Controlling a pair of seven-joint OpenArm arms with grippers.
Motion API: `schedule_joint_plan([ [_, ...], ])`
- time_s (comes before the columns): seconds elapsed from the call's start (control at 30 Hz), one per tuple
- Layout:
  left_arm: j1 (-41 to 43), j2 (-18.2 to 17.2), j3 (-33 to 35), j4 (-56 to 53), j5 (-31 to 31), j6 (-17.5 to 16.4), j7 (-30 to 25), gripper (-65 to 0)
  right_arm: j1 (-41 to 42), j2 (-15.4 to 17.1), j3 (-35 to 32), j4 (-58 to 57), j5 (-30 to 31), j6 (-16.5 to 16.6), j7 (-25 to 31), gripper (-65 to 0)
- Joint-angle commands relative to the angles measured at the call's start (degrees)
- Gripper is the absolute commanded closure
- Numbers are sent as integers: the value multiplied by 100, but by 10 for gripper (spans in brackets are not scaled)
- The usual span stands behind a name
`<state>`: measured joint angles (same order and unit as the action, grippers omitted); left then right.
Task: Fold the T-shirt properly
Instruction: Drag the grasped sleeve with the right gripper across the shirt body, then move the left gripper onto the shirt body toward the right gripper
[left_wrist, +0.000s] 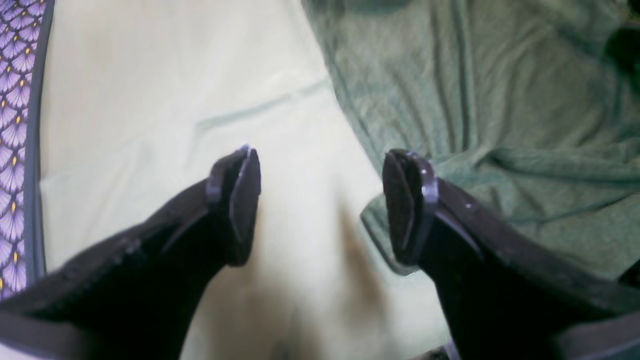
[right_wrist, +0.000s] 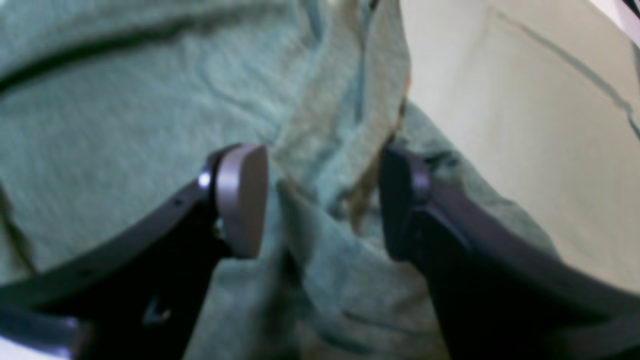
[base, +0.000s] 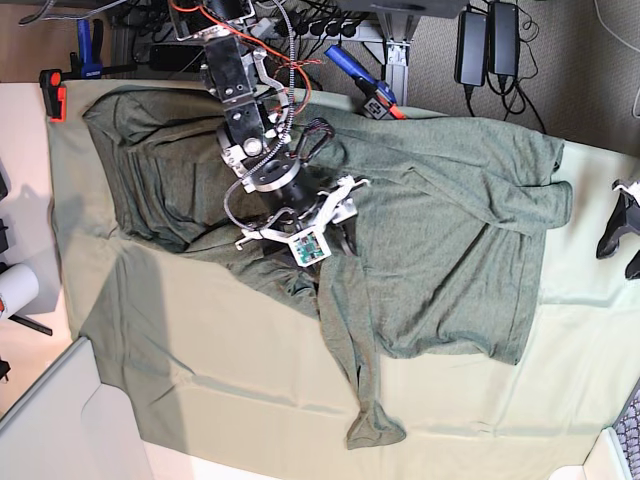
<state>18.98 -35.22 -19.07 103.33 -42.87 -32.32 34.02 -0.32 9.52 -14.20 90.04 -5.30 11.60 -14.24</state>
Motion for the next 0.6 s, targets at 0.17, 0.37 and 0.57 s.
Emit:
schedule_joint_plan([
  [0.17, -1191, 90, 1233, -31, 531, 24, -411, -417, 74, -411, 940, 138, 20, -46, 9, -351],
  [0.37, -2533, 966, 2485, -1325, 804, 151, -649, -417, 72, -459, 2033, 190, 42, -46, -581, -351],
  [0.57, -3613, 2083, 3034, -2684, 1294, 151, -839, -417, -275, -256, 2964, 232, 688, -42, -706, -351],
])
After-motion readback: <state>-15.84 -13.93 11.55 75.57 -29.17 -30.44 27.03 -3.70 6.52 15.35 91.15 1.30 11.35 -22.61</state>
